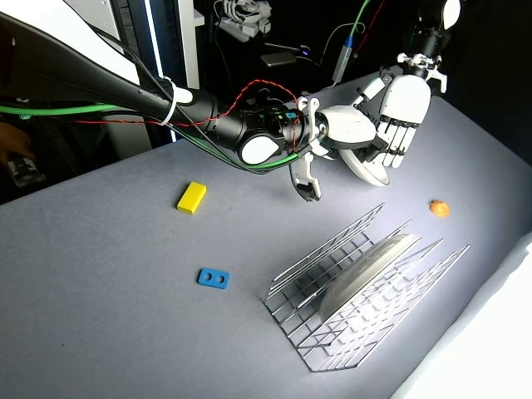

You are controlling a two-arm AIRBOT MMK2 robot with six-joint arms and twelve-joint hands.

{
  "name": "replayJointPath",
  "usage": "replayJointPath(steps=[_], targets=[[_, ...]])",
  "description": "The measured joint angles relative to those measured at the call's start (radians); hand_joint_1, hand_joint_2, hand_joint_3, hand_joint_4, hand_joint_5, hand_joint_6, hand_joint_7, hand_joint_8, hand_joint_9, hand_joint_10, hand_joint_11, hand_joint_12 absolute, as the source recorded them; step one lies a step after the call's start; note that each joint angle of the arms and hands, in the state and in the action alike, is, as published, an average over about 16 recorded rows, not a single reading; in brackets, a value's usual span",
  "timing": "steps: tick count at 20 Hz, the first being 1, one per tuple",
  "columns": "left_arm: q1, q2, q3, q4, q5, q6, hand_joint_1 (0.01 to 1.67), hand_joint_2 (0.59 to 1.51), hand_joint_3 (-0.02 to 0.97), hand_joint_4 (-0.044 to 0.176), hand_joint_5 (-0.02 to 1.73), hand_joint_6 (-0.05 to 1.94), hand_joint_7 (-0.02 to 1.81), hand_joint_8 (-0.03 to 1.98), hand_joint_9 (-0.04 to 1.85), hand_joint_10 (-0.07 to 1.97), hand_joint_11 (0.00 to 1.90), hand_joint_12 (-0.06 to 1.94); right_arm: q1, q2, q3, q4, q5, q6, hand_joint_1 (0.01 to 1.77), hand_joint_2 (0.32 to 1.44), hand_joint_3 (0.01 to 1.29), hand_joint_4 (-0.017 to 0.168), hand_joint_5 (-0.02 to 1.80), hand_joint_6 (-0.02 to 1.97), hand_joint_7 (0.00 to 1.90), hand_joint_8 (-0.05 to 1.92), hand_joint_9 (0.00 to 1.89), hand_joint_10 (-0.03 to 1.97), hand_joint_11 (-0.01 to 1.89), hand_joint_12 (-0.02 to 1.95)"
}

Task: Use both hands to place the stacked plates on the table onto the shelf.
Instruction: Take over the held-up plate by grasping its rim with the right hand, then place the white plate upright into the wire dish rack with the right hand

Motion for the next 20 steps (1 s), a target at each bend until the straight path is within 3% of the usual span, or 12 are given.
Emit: replayJointPath(steps=[5,10,20], targets=[[-0.087,0.010,0.009,-0.011,0.002,0.000,0.02,1.097,0.019,0.003,0.18,0.01,0.16,0.00,0.14,0.01,0.09,0.05,0.001,0.023,-0.012,-0.003,0.008,0.013,1.12,1.08,0.01,0.006,0.73,0.95,0.87,0.84,0.80,0.99,0.50,1.73],[-0.199,0.022,0.027,0.001,0.005,0.001,0.02,1.091,0.019,0.005,0.20,0.02,0.17,0.01,0.14,0.01,0.09,0.06,0.016,0.086,-0.060,-0.006,-0.004,0.036,1.13,1.08,0.01,0.011,0.75,0.99,0.88,0.94,0.79,0.99,0.50,1.72],[-0.390,0.038,0.066,0.101,0.001,0.000,0.01,1.086,0.020,0.005,0.20,0.02,0.16,0.01,0.12,0.01,0.08,0.06,0.096,0.333,-0.269,-0.013,-0.056,0.108,1.15,1.08,0.01,0.020,0.82,1.11,0.92,1.05,0.80,0.96,0.49,1.71]])
